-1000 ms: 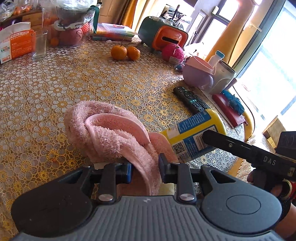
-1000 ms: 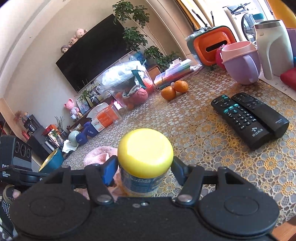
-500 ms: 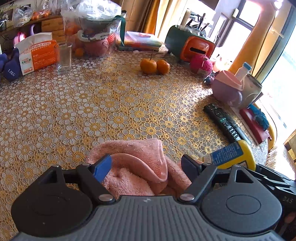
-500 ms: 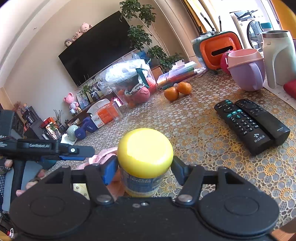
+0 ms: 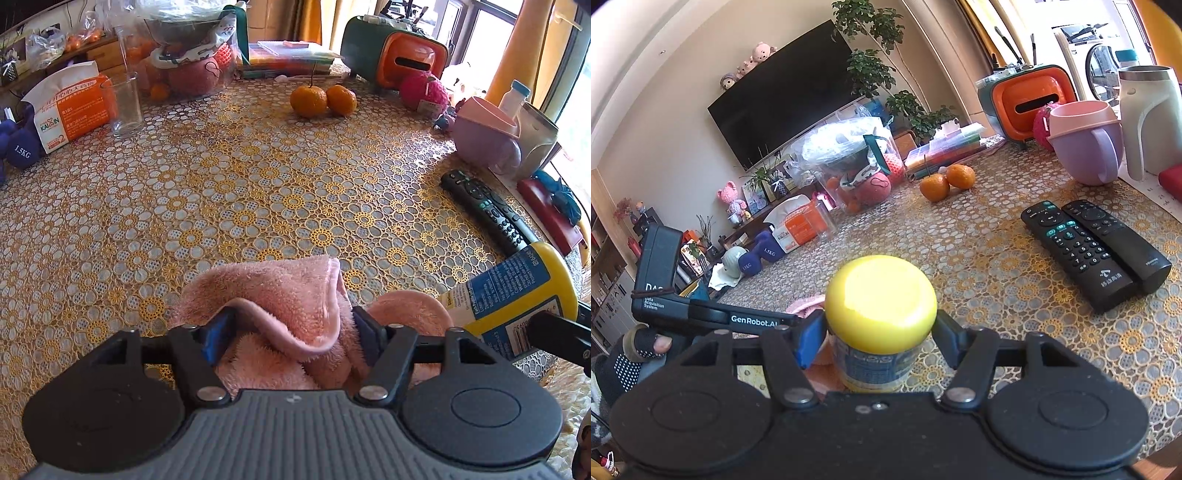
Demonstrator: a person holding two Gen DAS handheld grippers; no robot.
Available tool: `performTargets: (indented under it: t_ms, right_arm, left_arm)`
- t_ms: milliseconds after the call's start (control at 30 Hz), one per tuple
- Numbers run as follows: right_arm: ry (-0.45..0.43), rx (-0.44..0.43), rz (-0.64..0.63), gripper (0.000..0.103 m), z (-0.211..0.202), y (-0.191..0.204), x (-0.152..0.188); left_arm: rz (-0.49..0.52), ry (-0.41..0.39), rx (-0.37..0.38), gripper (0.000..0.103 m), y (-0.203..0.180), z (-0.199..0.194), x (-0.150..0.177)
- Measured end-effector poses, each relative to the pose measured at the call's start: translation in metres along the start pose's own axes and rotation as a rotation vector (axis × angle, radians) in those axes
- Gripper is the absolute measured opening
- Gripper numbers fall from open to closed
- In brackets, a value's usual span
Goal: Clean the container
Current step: 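Lower the jar upright onto the table with the right gripper while the left lowers the towel, then open the left gripper to drop the towel while the right gripper releases the jar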
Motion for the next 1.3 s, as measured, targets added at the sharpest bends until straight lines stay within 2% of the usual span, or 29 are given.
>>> performTargets:
  t_ms: [33, 67, 100, 133, 200, 333, 433, 767, 1033, 1300]
  right_arm:
    - [0.0, 0.001, 0.0, 0.062, 0.0, 0.0, 0.0]
    - [0.0, 0.001, 0.001, 0.062, 0.0, 0.0, 0.0]
    - [0.0, 0.001, 0.002, 0.062, 0.0, 0.0, 0.0]
    - [0.002, 0.002, 0.003, 0.062, 0.0, 0.0, 0.0]
    - [0.003, 0.006, 0.004, 0.062, 0.001, 0.001, -0.001]
    - [0.004, 0.02, 0.005, 0.062, 0.003, 0.003, -0.003]
    - [0.007, 0.023, 0.04, 0.061, 0.006, 0.002, -0.005]
    - [0.013, 0.039, 0.066, 0.062, 0.01, 0.004, -0.007]
    - [0.014, 0.048, 0.075, 0.062, 0.01, 0.006, -0.007]
    - [0.018, 0.053, 0.03, 0.061, 0.013, 0.015, -0.01]
  left_arm:
    - [-0.001, -0.001, 0.0, 0.052, 0.0, -0.001, 0.0]
    - [-0.003, -0.005, 0.008, 0.04, 0.0, -0.002, 0.0]
    - [-0.008, -0.006, 0.016, 0.032, 0.0, -0.004, 0.0]
    - [-0.014, -0.01, 0.017, 0.031, 0.0, -0.005, 0.0]
    - [-0.017, -0.018, 0.033, 0.022, 0.0, -0.01, 0.0]
    - [-0.029, -0.027, 0.152, 0.018, -0.006, -0.029, 0.001]
    - [0.014, -0.036, 0.233, 0.017, -0.016, -0.047, 0.008]
    - [0.082, -0.054, 0.375, 0.017, -0.044, -0.082, 0.03]
    - [0.077, -0.034, 0.327, 0.017, -0.046, -0.058, 0.031]
    - [0.047, -0.01, 0.205, 0.017, -0.021, -0.025, 0.016]
Point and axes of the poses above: each gripper's, at about its wrist camera, not at the fingertips, and z roughly the way its jaws point, y to its left, x to its underside, the point moved 3 cm from there along z, roughly the way its jaws point, and after that the axes turned 15 degrees about -z, right-handed, at the moved point
